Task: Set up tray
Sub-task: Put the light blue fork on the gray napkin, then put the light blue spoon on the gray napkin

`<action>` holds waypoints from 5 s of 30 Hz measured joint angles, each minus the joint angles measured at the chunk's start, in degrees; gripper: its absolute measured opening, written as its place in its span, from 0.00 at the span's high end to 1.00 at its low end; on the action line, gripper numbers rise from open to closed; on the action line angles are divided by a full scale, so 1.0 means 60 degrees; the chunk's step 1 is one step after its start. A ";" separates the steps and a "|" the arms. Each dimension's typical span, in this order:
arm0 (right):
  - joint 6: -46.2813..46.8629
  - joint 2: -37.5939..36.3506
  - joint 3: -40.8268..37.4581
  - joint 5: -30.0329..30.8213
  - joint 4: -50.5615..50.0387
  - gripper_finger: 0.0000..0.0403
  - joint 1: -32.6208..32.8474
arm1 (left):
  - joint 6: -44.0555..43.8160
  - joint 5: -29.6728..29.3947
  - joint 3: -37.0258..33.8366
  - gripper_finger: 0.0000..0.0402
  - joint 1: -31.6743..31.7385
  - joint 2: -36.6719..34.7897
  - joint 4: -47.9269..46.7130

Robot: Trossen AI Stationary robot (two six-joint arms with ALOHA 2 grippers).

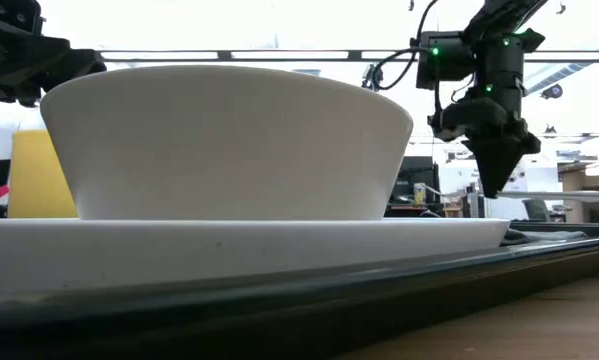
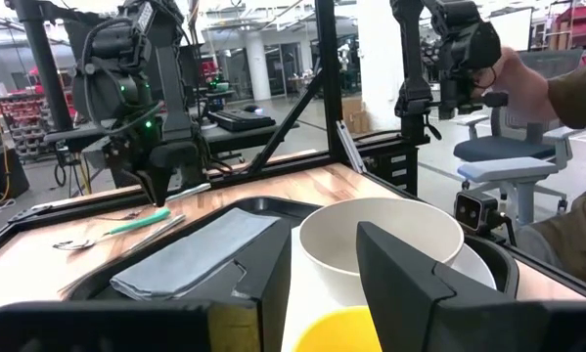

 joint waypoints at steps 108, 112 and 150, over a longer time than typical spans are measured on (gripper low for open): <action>0.1732 0.4105 0.3599 0.0568 0.0680 0.80 0.2853 | 0.0000 0.0000 0.0000 0.74 0.0001 0.0002 -0.0002; 0.1556 0.4105 0.4046 0.0557 0.0715 0.82 0.2861 | 0.0000 0.0000 0.0000 0.74 -0.0001 0.0000 -0.0001; 0.0075 0.2440 0.2434 0.2347 -0.0550 0.82 -0.0186 | 0.0000 0.0000 0.0000 0.74 -0.0002 -0.0001 0.0001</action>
